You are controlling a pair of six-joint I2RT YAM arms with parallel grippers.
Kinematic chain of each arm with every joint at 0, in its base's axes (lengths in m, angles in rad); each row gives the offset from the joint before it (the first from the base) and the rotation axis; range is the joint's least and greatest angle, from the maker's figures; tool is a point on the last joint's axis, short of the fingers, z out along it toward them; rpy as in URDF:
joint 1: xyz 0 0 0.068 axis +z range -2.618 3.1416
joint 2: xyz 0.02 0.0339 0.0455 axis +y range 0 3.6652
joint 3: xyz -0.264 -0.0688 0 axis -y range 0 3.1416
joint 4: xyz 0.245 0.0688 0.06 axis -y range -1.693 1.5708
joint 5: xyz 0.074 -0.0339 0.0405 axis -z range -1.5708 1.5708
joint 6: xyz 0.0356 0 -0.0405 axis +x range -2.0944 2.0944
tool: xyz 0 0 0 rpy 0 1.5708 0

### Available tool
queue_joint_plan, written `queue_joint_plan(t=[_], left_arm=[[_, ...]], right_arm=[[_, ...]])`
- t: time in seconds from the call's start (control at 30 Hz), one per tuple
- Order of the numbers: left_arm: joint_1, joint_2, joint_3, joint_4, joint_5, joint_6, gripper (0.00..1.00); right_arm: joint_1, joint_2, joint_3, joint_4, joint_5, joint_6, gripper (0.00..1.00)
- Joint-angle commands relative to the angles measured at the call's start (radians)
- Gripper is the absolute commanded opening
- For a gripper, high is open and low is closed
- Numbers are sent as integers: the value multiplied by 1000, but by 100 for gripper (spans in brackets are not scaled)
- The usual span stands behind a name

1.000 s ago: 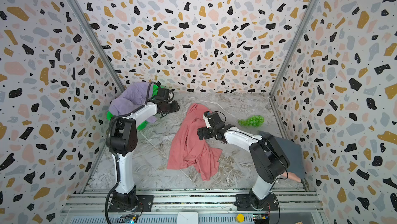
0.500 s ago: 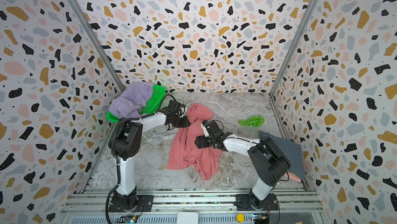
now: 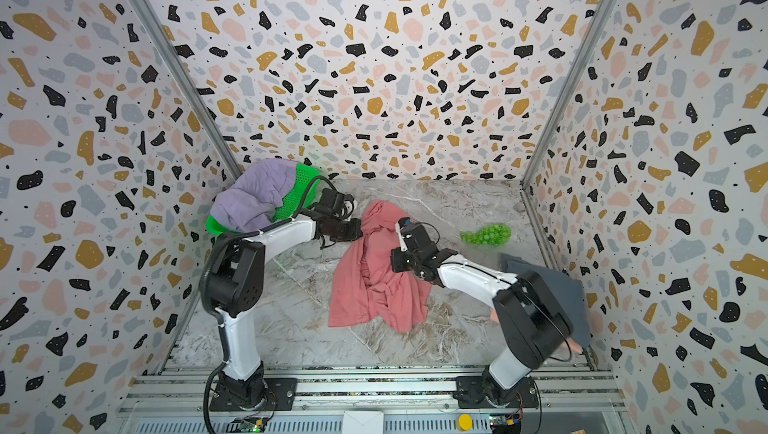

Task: Fold and stack the t-shirts
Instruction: 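Lift the pink t-shirt with both grippers and lay it flatter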

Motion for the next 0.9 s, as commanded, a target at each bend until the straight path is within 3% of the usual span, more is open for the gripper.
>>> queue_joint_plan(t=[0.0, 0.1, 0.2, 0.33, 0.43, 0.6, 0.87], left_arm=[[88, -244, 29, 78, 90, -77, 0], [189, -367, 27, 102, 181, -125, 0], [249, -475, -2, 109, 205, -141, 0], [254, -577, -29, 28, 142, -90, 0], [254, -610, -92, 83, 104, -116, 0], [254, -493, -80, 219, 130, -197, 0], [246, -216, 316, 274, 174, -253, 0]], right_arm=[[-93, -199, 102, -55, 73, -69, 7], [-164, -303, 165, -84, 65, -104, 7], [-188, -359, 206, -113, 68, -157, 7], [-191, -388, 225, -163, 108, -186, 8], [-202, -381, 202, -111, 104, -208, 9], [-252, -211, 286, -13, 12, -252, 9], [-289, 110, 691, 30, -27, -304, 9]])
